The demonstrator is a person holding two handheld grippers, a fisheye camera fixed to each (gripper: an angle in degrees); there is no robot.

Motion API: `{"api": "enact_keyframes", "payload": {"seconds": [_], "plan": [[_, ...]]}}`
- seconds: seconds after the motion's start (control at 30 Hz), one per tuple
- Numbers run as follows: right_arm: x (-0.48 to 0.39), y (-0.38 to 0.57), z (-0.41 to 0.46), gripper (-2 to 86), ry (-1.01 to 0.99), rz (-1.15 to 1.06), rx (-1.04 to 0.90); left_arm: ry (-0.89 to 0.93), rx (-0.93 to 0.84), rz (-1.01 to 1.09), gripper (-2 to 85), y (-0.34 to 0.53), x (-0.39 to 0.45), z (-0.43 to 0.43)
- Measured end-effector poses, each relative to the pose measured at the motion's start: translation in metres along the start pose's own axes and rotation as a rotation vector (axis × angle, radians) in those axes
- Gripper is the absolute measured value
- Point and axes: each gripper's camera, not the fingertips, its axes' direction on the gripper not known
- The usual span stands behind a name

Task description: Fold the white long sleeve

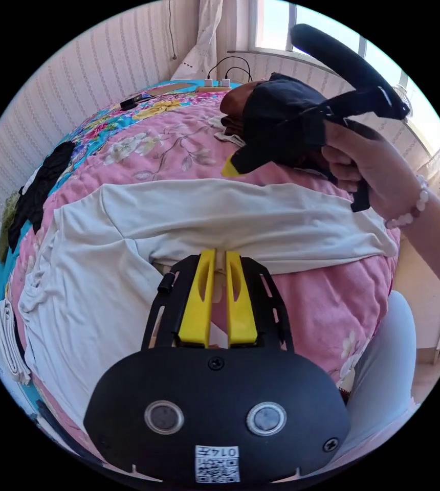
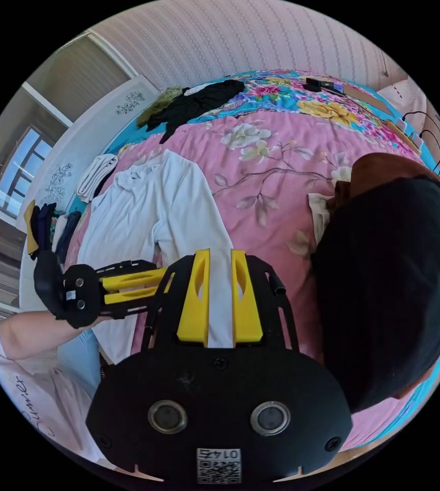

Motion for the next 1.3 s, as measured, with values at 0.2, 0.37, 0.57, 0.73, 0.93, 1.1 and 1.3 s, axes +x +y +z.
{"api": "enact_keyframes", "payload": {"seconds": [0.2,0.37,0.57,0.73,0.93,1.1,1.3], "plan": [[0.018,-0.025,0.042,0.7,0.038,-0.023,-0.094,0.009,0.036,-0.009,-0.7,0.021,0.000,-0.013],[0.049,0.038,-0.014,0.6,-0.036,0.088,0.149,-0.006,0.069,-0.044,1.8,0.025,-0.003,-0.046],[0.118,0.240,-0.077,1.7,0.039,0.420,0.400,-0.043,0.138,0.170,3.9,0.029,0.063,-0.105],[0.181,0.320,-0.069,5.8,-0.060,0.616,0.408,0.117,0.168,0.284,4.2,0.007,0.141,-0.118],[0.213,0.302,-0.024,5.2,-0.132,0.539,0.302,0.139,0.083,0.456,5.6,-0.042,0.253,-0.093],[0.233,0.302,-0.020,1.3,-0.073,0.502,0.341,0.134,-0.003,0.480,4.3,-0.069,0.276,-0.077],[0.261,0.304,0.032,0.7,-0.043,0.501,0.261,0.160,-0.008,0.475,4.0,-0.084,0.264,-0.096]]}}
